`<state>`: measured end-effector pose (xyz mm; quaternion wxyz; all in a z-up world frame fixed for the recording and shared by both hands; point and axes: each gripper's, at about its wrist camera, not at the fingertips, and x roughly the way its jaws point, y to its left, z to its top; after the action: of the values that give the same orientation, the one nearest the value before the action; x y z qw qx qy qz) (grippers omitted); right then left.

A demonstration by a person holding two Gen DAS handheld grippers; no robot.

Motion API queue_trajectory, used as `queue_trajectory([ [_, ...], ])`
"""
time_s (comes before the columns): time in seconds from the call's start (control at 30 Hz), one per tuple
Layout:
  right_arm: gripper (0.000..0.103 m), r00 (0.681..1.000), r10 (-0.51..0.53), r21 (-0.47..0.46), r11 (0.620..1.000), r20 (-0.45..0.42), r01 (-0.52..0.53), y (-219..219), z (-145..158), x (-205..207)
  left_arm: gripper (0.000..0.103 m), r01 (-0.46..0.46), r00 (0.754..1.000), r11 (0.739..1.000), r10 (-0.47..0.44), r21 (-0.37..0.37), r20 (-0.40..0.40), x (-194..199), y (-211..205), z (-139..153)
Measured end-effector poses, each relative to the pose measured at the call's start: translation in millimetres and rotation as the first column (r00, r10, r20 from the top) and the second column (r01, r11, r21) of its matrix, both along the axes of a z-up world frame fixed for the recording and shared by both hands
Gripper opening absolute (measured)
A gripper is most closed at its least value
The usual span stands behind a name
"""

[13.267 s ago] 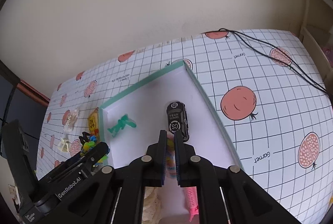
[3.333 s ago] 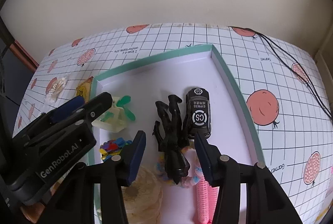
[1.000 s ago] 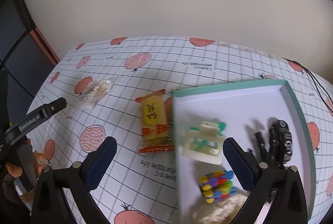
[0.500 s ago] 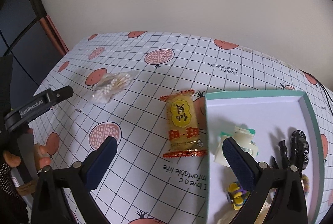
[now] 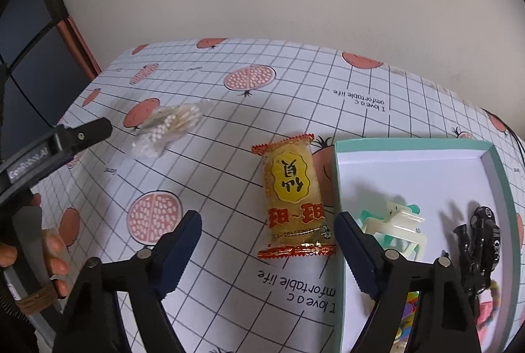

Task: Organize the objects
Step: 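Reach the left tool to the cotton swab bag while the right tool reaches the yellow snack bag, then close the left tool on the cotton swab bag while the right tool grasps the snack bag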

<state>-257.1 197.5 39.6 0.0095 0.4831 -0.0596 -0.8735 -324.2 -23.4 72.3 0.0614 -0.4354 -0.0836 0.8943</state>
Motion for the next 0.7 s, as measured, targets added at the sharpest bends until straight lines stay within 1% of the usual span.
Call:
queue_trajectory([
  [0.07,0.082,1.0,0.0,0.0,1.0,0.006,0.0,0,-3,-2,0.103,0.012,1.0,1.0,-0.012,0.002,-0.011,-1,4,0],
  [0.2,0.082,1.0,-0.003,0.005,1.0,0.011,0.003,-1,-8,-7,0.103,0.047,0.999,0.999,-0.047,0.006,0.008,-8,14,-6],
  [0.33,0.08,1.0,-0.012,0.011,1.0,0.012,0.012,-1,-12,-12,0.103,0.089,0.996,0.995,-0.089,-0.045,0.013,-15,31,-12],
  [0.4,0.079,1.0,-0.015,0.028,0.999,0.008,0.015,-3,-13,-15,0.103,0.098,0.995,0.993,-0.097,-0.062,0.018,-20,37,-16],
  [0.5,0.079,1.0,-0.019,0.036,0.999,0.002,0.019,-3,-13,-18,0.103,0.121,0.992,0.991,-0.119,-0.059,0.039,-27,45,-22],
  [0.57,0.077,1.0,-0.021,0.046,0.999,0.0,0.021,-3,-13,-20,0.103,0.114,0.992,0.991,-0.111,-0.074,0.054,-31,48,-26],
  [0.7,0.077,1.0,-0.018,0.063,0.998,-0.001,0.018,-7,-15,-25,0.102,0.103,0.993,0.994,-0.1,-0.046,0.063,-39,50,-32],
])
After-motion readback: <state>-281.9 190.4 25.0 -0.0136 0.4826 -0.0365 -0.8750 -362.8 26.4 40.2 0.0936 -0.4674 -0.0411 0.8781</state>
